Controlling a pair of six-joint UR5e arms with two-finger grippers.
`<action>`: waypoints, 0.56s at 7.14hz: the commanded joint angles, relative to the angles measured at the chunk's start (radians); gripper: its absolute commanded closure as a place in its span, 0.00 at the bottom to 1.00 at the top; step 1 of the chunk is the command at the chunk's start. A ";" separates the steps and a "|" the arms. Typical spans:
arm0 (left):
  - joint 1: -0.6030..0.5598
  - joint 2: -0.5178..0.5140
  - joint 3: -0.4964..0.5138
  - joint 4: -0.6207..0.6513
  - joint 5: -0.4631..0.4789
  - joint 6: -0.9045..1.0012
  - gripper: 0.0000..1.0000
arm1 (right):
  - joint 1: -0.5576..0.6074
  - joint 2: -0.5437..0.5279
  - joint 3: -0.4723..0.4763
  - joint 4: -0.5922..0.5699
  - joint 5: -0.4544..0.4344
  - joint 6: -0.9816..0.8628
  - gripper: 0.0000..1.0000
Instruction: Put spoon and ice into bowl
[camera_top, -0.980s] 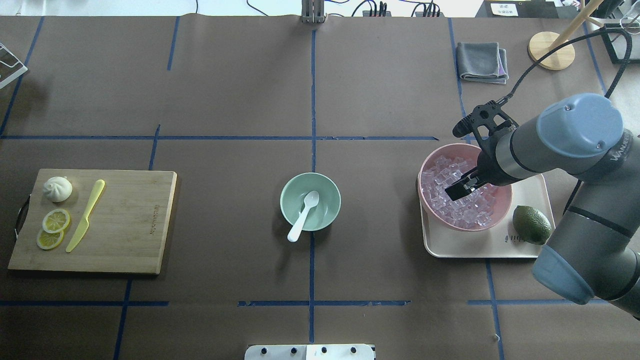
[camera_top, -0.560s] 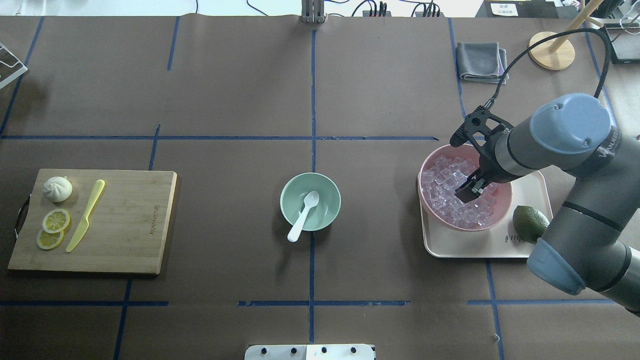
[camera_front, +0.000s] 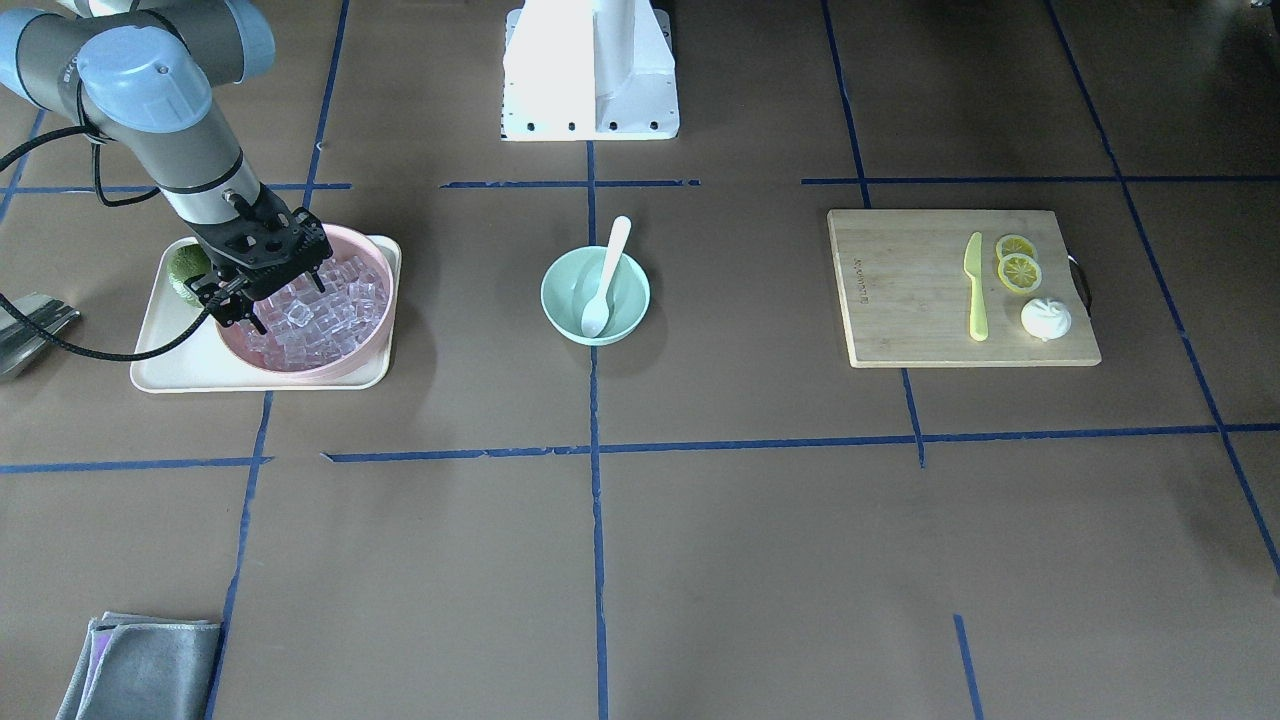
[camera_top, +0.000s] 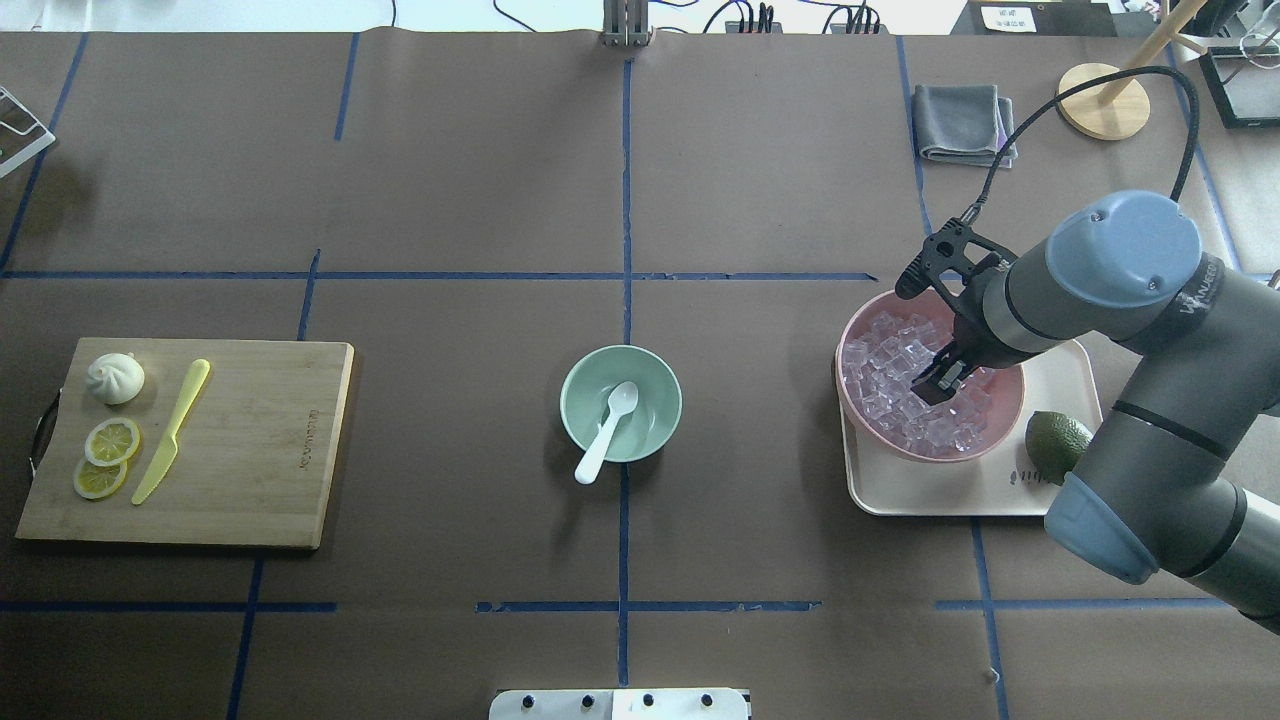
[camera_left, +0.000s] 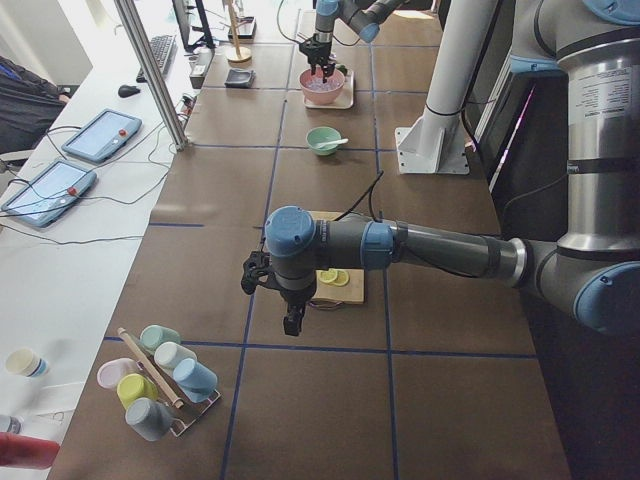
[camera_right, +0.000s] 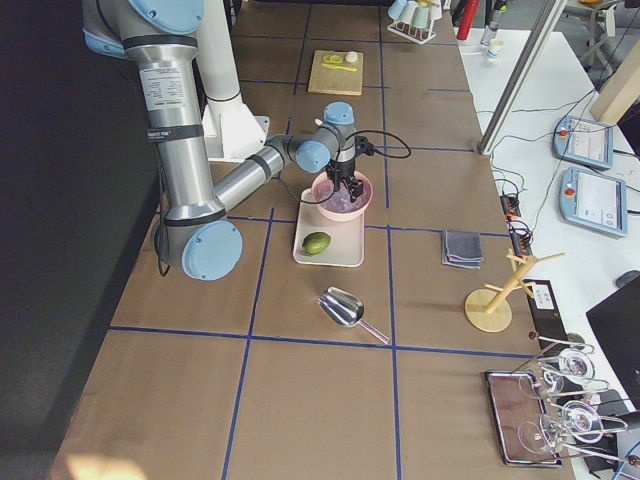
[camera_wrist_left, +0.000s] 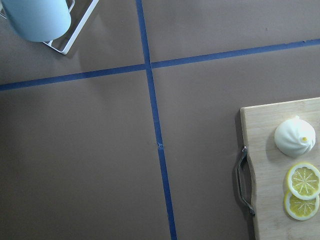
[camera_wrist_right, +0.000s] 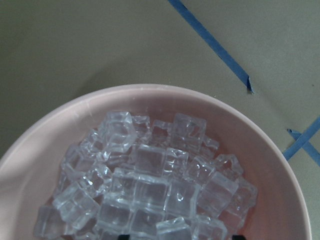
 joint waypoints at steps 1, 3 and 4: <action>0.000 0.001 -0.001 0.000 0.000 0.000 0.00 | -0.005 0.003 -0.006 -0.004 0.001 0.007 0.34; 0.000 0.001 -0.001 0.000 0.000 0.000 0.00 | -0.011 0.003 -0.015 -0.008 0.003 0.012 0.59; 0.000 0.001 -0.001 0.000 0.000 0.000 0.00 | -0.011 0.003 -0.016 -0.010 0.003 0.012 0.75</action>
